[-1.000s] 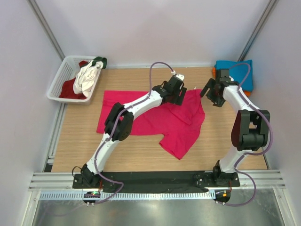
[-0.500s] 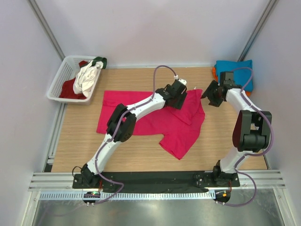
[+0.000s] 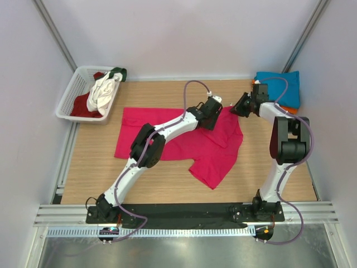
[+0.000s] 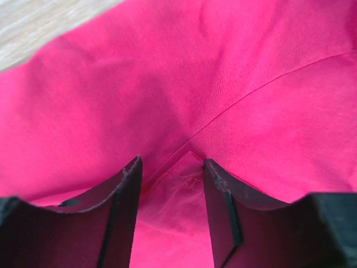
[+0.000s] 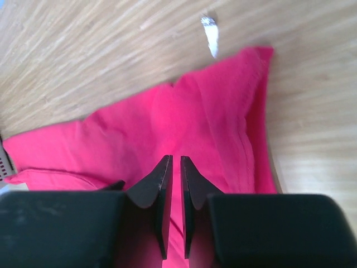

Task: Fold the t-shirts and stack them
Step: Fold the tshirt

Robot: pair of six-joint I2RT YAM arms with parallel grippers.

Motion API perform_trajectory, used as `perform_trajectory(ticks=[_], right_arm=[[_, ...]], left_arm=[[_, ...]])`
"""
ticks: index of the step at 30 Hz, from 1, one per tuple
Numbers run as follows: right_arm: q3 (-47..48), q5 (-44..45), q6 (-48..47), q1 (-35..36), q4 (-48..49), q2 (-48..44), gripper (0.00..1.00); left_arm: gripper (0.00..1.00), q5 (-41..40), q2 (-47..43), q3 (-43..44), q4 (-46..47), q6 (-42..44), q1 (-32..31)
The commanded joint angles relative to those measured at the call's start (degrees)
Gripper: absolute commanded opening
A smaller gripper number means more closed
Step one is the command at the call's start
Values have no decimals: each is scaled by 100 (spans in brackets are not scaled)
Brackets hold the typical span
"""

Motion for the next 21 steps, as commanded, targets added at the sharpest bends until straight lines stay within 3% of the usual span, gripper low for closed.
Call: perform_trajectory(ticks=[1, 10, 15, 19, 21], right_arm=[[383, -428, 84, 147, 664, 186, 17], [322, -253, -12, 411, 770, 687, 16], [269, -68, -127, 411, 709, 811, 15], [252, 20, -162, 411, 682, 863, 15], [234, 46, -153, 402, 674, 898, 15]], left_arm=[[48, -46, 13, 251, 196, -60, 11], [24, -98, -118, 198, 161, -68, 11], [16, -98, -391, 41, 135, -95, 11], [0, 7, -654, -258, 178, -147, -24], [0, -10, -839, -530, 205, -174, -59]])
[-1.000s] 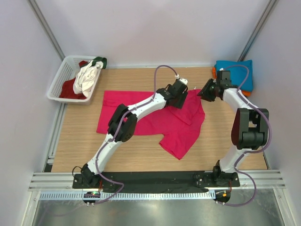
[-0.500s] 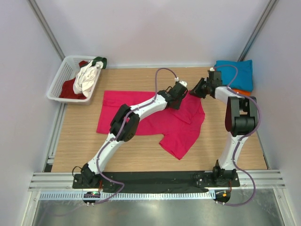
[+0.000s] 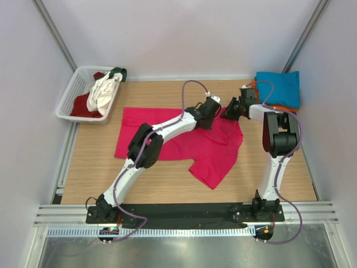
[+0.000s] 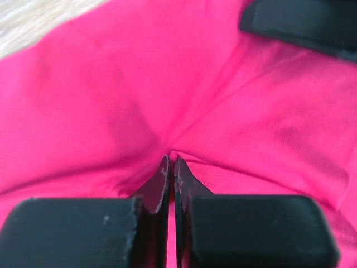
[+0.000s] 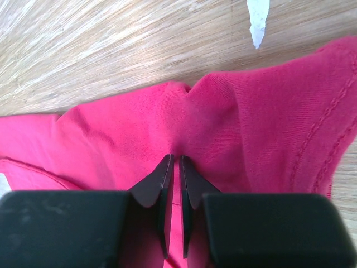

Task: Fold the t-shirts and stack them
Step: Fold the tshirt

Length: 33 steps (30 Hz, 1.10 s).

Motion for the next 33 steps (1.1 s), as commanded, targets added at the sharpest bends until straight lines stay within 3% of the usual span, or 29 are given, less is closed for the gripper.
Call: perform_trajectory(ticks=[1, 17, 19, 21, 23, 24, 30, 33], right_arm=[[81, 204, -109, -18, 129, 15, 15], [177, 353, -144, -26, 16, 182, 14], [195, 362, -171, -18, -11, 174, 14], [195, 362, -180, -18, -11, 174, 14], [195, 344, -206, -18, -37, 165, 14], [195, 336, -206, -18, -46, 156, 14], [318, 257, -382, -18, -266, 69, 18], [362, 291, -522, -18, -354, -107, 20]], left_arm=[[0, -30, -704, -306, 165, -84, -68], [2, 189, -2136, -2511, 763, -128, -279], [10, 111, -2329, -2888, 869, -93, -314], [29, 32, -2427, -3065, 913, -67, -314], [36, 14, -2594, -3232, 921, 21, -323], [45, 14, -2646, -3268, 948, 39, -314], [73, -188, -2998, -3050, 887, -13, -227], [75, 30, -2920, -2629, 860, -241, -51]])
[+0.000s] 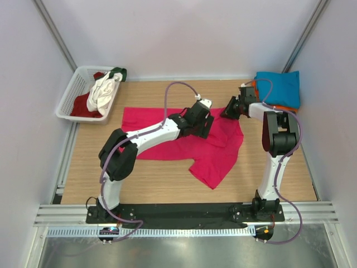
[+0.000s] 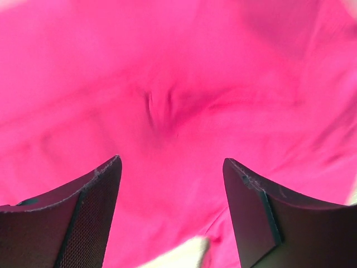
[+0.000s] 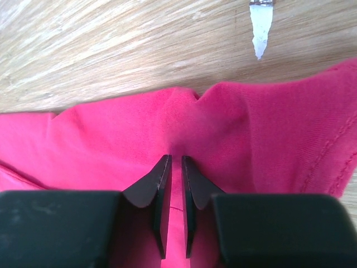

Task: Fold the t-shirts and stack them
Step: Fold the tshirt

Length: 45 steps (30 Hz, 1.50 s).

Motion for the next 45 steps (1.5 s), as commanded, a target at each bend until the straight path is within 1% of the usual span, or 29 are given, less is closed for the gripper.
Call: perform_trajectory(ticks=[1, 5, 7, 9, 11, 15, 17, 23, 29, 34, 38, 42, 45], right_arm=[[248, 206, -317, -9, -255, -201, 20], [345, 198, -326, -9, -309, -202, 20], [363, 189, -308, -9, -309, -158, 20], [363, 171, -300, -18, -326, -96, 20], [354, 162, -300, -18, -326, -79, 20], [363, 180, -300, -9, -326, -43, 20], [389, 171, -300, -18, -326, 0, 20], [486, 171, -291, -9, -326, 97, 19], [477, 250, -317, -9, -326, 124, 19], [539, 259, -300, -9, -370, 194, 19], [539, 294, -299, -9, -352, 212, 19], [539, 329, -326, -18, -370, 220, 19], [548, 312, -335, -9, -396, 247, 19]], left_arm=[[74, 90, -196, 688, 224, -253, 270], [70, 363, 392, 1566, 154, -666, 306], [66, 573, 787, 1752, 320, -842, 315], [64, 977, 1025, 1954, 522, -895, 306], [62, 1284, 1350, 2156, 505, -895, 315], [61, 1847, 1615, 2184, 532, -834, 297], [61, 1980, 1711, 2140, 532, -755, 254], [59, 2226, 1650, 1605, 575, -658, 227], [58, 2631, 1273, 1095, 541, -562, 218], [58, 2587, 948, 883, 163, -202, 210], [58, 2877, 702, 559, -30, 44, 192], [60, 2886, 517, 531, -277, 221, 166], [63, 2816, 376, 672, -452, 291, 174]])
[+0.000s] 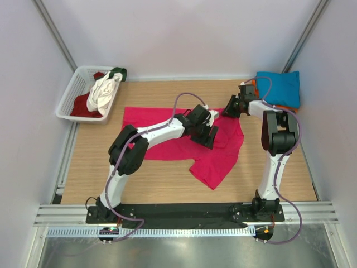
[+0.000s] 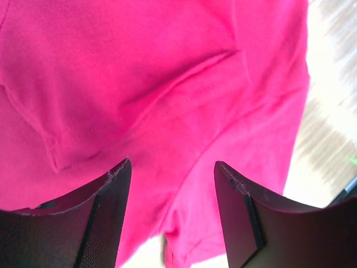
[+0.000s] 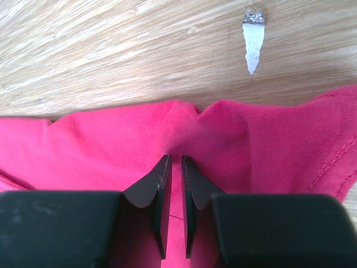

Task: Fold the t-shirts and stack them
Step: Fold the tshirt

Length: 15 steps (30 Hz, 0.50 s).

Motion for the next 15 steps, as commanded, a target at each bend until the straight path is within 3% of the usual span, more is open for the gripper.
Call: perform_trajectory(ticks=[1, 5, 10, 15], right_arm=[[178, 165, -101, -18, -25, 94, 19], [169, 148, -136, -9, -33, 50, 19], [169, 174, -162, -9, -51, 76, 19], [222, 174, -145, -18, -78, 138, 19]], left_arm=[[63, -23, -468, 302, -299, 250, -27], [67, -244, -433, 960, -406, 109, 52], [67, 159, 524, 2024, -160, -224, 61], [65, 713, 1157, 2158, 499, -383, -70]])
